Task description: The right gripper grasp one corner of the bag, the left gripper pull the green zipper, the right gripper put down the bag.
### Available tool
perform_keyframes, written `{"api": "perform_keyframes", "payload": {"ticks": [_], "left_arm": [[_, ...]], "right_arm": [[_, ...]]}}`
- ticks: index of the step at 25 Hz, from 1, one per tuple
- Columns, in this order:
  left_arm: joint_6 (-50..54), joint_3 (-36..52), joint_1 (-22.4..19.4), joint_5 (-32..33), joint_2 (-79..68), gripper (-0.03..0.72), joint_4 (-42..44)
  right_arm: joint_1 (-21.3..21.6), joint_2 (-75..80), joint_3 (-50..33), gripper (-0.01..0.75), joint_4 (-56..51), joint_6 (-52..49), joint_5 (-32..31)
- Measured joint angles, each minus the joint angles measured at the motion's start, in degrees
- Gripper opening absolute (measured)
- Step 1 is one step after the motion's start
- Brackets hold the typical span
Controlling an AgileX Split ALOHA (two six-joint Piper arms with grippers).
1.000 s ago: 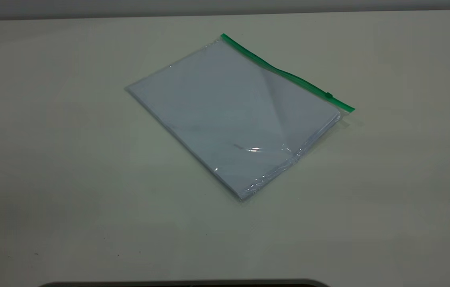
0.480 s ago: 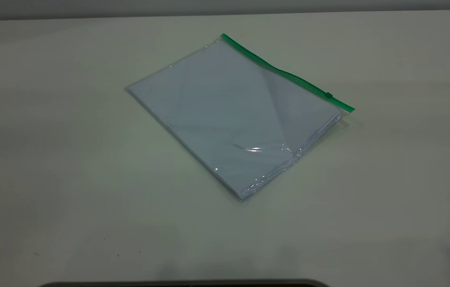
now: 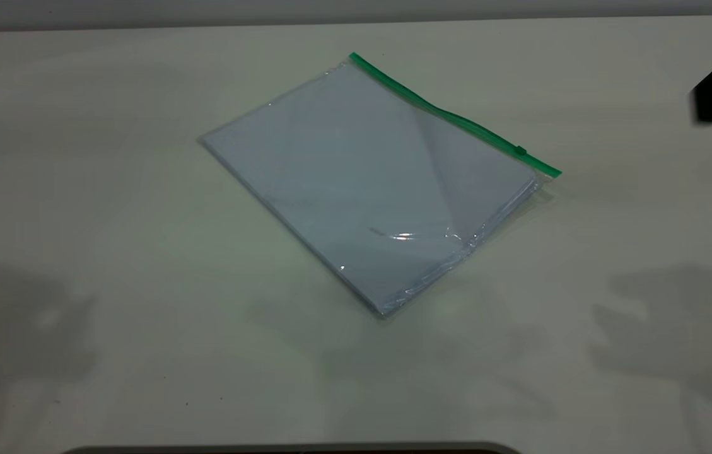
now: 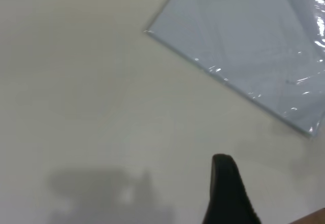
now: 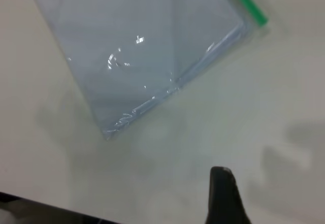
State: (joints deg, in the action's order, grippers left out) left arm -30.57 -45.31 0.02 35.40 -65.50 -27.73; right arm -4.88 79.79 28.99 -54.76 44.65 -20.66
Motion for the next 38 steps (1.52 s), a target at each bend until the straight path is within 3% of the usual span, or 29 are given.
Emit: {"api": "perform_keyframes", "payload": {"ticks": [3,8,11,21,34,38], "left_arm": [[-4.67,-1.3,0.0,-1.52,-5.44,0.525,-4.43],[-11.96,-2.19,0.0,-2.57,-12.51,0.525,-12.12],[-15.8,-2.19,0.0,-3.04,-15.1,0.525,-15.82],[-19.52,-2.19,0.0,-5.47,-16.67,0.525,-18.94],[-19.54,-2.33,0.0,-6.74,-17.51,0.525,-19.16],[-19.54,-2.47,0.94,-7.51,-19.3,0.525,-19.21]], "right_arm": [[0.0,9.31,1.1,0.518,-13.89,12.96,0.83],[0.0,22.24,5.64,0.52,-38.52,37.16,-3.01],[0.0,30.45,9.98,0.52,-45.73,47.37,-5.71],[0.22,53.61,25.63,0.52,-47.77,50.54,-9.18],[0.22,63.4,35.85,0.52,-47.76,51.98,-17.42],[0.22,64.09,37.22,0.477,-47.82,52.73,-18.01]]}}
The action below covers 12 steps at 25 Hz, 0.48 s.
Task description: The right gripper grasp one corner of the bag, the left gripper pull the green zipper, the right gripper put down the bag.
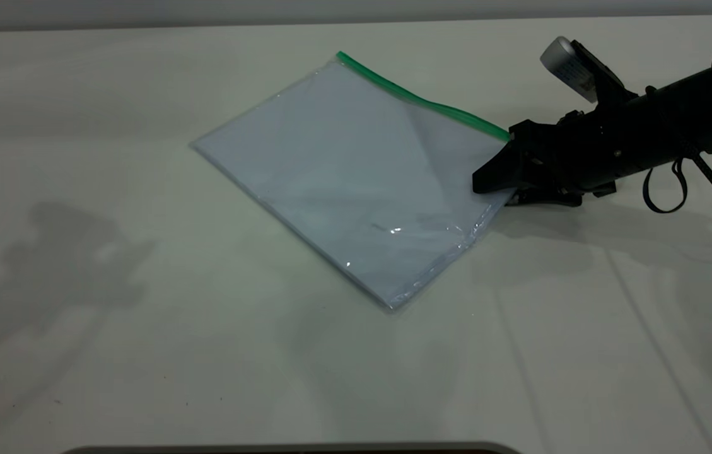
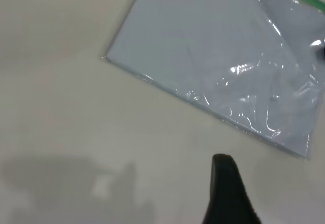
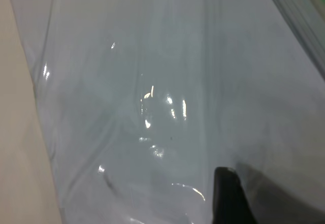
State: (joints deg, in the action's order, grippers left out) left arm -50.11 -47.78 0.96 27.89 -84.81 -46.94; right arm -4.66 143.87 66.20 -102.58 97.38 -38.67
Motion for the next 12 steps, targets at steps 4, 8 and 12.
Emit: {"api": "perform_keyframes", "payload": {"ticks": [4,8,12], "left_arm": [[-0.71,-1.7,3.01,-0.7,-2.52,0.525,0.05],[-0.88,-4.5,4.91,-0.83,-5.39,0.525,0.05],[-0.88,-6.63,5.37,-0.91,-7.15,0.525,0.05]], "right_arm": [[0.28,0.13,0.37,0.407,0.05,1.49,0.31],[2.03,0.25,0.41,0.405,0.52,1.32,0.63],[5.14,0.25,0.41,0.441,1.46,1.28,-0.85]]}}
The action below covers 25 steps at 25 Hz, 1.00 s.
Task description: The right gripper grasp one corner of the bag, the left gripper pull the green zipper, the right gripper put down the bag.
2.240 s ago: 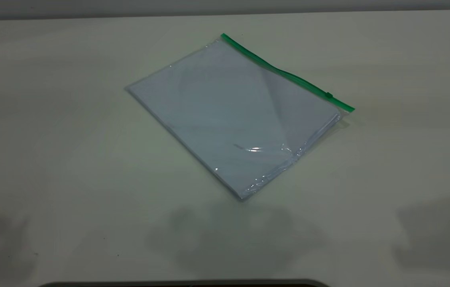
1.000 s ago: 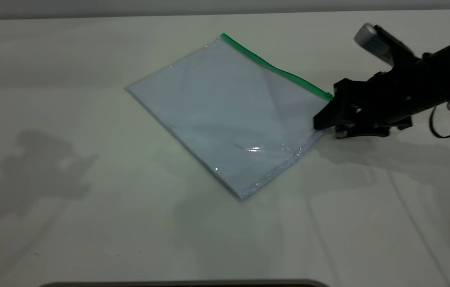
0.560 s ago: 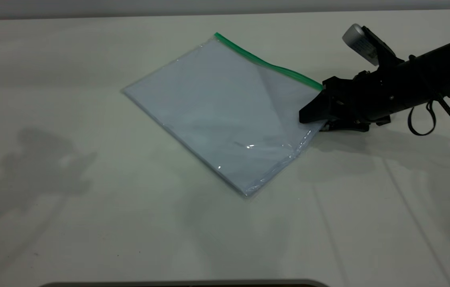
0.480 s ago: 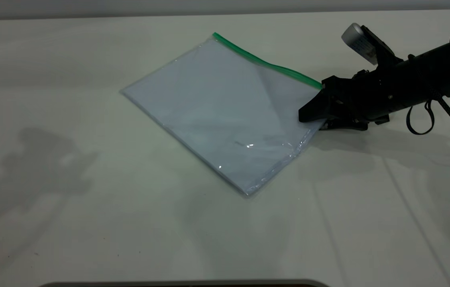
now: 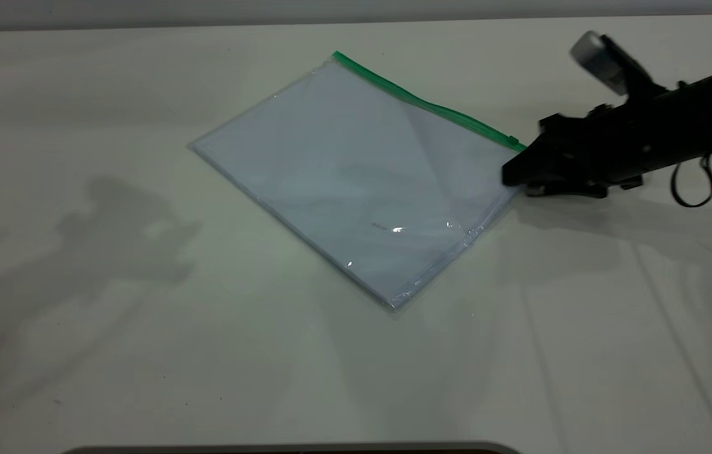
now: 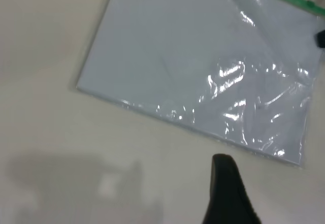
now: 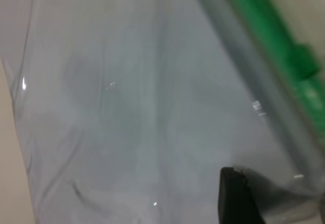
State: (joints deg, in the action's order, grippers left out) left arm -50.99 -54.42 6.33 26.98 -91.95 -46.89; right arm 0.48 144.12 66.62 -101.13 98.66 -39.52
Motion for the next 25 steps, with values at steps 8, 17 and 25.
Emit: {"api": "perform_keyframes", "payload": {"ticks": [8,17,25], "left_arm": [[0.0,-0.36,0.0,-0.3,-0.26,0.525,0.0],[0.0,-0.36,0.0,-0.34,-0.26,0.525,0.0],[0.0,-0.36,0.0,-0.34,-0.26,0.525,0.0]], "right_arm": [[1.26,0.0,0.32,0.498,1.12,1.75,-2.1],[1.06,2.26,0.44,0.501,-1.59,3.98,-5.02],[0.82,3.75,2.51,0.488,-1.48,3.98,-8.06]]}}
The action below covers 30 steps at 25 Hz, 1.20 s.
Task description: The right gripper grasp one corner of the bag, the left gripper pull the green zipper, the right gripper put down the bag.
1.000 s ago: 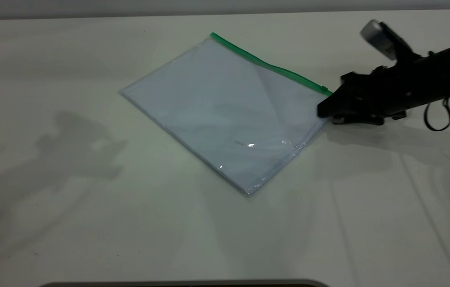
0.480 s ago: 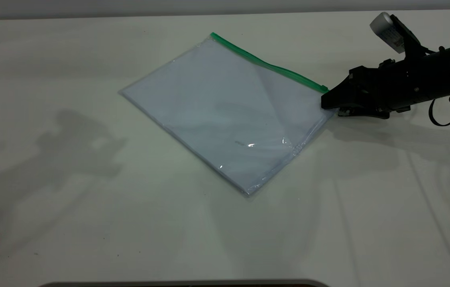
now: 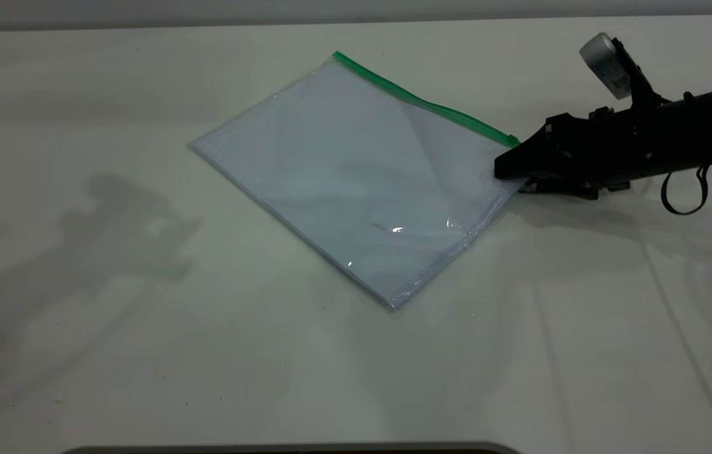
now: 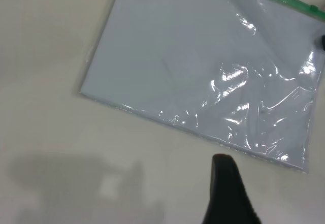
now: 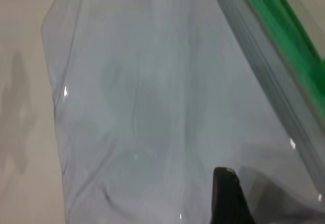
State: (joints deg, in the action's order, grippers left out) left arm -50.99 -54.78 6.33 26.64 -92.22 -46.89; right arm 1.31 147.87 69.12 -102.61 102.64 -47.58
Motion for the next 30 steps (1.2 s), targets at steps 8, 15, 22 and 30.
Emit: {"api": "perform_keyframes", "payload": {"ticks": [8,15,22,30], "left_arm": [[0.0,0.0,0.0,-0.15,-0.11,0.525,0.0],[0.0,-2.76,1.82,-1.1,-3.99,0.525,0.06],[-1.66,-13.83,6.31,1.12,-15.32,0.525,0.06],[-8.26,-33.96,11.52,7.88,-32.59,0.525,0.18]], "right_arm": [[-2.88,0.06,1.93,0.384,-0.06,-0.11,1.86],[-2.98,0.06,1.93,0.069,-0.06,-0.11,0.97],[-3.02,0.06,1.93,0.035,0.84,-0.23,-4.79],[-5.52,-1.78,2.0,0.035,4.46,-1.27,-4.49]]}}
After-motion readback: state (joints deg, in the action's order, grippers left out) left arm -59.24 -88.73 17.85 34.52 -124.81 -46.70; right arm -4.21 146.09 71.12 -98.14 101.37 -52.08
